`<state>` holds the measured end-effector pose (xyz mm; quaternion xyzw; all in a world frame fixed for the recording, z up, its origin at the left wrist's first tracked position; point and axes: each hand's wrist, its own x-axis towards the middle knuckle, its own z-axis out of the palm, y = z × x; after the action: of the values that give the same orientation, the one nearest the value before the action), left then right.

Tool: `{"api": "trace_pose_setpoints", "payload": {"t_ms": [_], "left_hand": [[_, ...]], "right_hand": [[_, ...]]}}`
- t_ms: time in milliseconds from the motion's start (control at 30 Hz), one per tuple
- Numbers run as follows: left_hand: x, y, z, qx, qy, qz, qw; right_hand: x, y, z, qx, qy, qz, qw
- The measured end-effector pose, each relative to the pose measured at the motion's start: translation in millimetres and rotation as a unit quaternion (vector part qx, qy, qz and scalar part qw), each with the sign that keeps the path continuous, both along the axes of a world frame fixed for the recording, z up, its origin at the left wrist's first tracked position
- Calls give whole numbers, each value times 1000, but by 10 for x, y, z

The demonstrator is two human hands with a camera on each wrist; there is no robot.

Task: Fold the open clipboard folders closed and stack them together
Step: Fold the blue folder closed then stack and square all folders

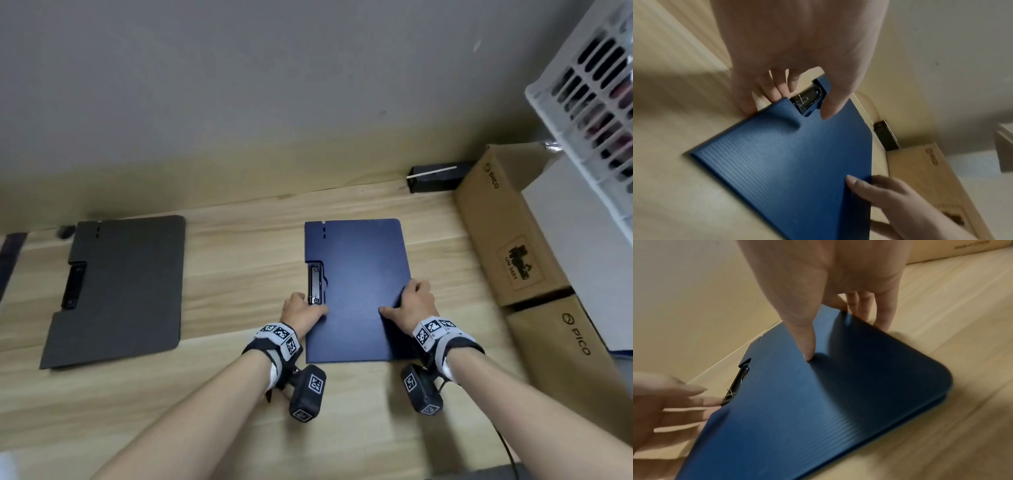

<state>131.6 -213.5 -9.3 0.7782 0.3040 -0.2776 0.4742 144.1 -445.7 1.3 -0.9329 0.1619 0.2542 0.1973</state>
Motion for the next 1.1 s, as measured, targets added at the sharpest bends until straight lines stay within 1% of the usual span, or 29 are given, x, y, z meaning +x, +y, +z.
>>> {"api": "trace_pose_setpoints", "payload": {"t_ms": [100, 167, 233, 267, 367, 500, 567, 667, 767, 833, 933, 1100], "left_hand": [[4, 27, 30, -26, 12, 50, 998], [-33, 95, 49, -32, 7, 58, 998], [-89, 220, 87, -13, 4, 47, 999], [-124, 295, 84, -7, 0, 47, 999], [-206, 576, 104, -32, -23, 92, 995], [-318, 1126, 133, -48, -45, 119, 991], [-367, 1458, 112, -57, -49, 131, 989], [-437, 1995, -87, -62, -63, 151, 985], [-536, 2416, 216, -39, -84, 148, 985], [-593, 2705, 430, -31, -102, 163, 981], [-632, 3225, 471, -21, -115, 174, 978], [-620, 4001, 477, 24, -130, 189, 973]], "right_hand": [[60, 55, 15, 7, 13, -1, 1000], [96, 105, 45, 18, 25, 4, 1000], [121, 200, 91, 30, 31, 12, 999], [132, 256, 95, 35, 34, 14, 999], [135, 496, 115, 66, 43, 14, 997], [161, 902, 47, 129, 64, 14, 989], [202, 1138, 14, 136, 93, 37, 986], [221, 1546, 57, 130, 107, 78, 983], [208, 2032, 74, 130, 91, 110, 981], [201, 2390, 78, 137, 78, 123, 980], [227, 2930, 63, 141, 64, 135, 979], [297, 3778, 65, 138, 36, 166, 976]]}}
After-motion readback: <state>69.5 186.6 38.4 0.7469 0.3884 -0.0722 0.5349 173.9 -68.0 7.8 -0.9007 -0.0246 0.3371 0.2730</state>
